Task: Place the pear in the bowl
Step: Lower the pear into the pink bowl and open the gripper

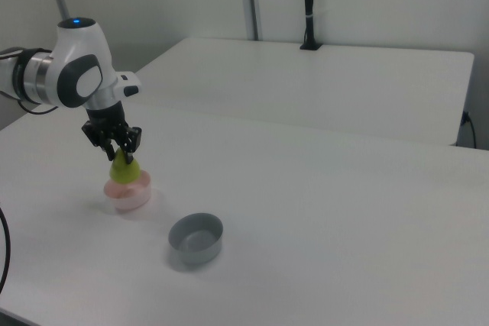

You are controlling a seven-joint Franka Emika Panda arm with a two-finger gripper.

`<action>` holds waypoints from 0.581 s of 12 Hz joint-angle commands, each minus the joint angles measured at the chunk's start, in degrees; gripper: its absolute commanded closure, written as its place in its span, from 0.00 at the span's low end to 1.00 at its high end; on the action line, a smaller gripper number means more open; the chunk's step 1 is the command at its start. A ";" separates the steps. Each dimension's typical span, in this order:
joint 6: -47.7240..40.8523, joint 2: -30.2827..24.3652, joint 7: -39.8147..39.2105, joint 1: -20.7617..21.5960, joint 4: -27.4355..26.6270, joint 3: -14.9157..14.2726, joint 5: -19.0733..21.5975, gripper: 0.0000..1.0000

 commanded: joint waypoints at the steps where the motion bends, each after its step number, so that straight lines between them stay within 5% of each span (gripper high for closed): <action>1: 3.59 2.28 0.80 1.75 -0.69 -0.38 0.28 1.00; 7: 5.18 5.09 0.80 2.45 -0.52 -0.38 0.01 0.97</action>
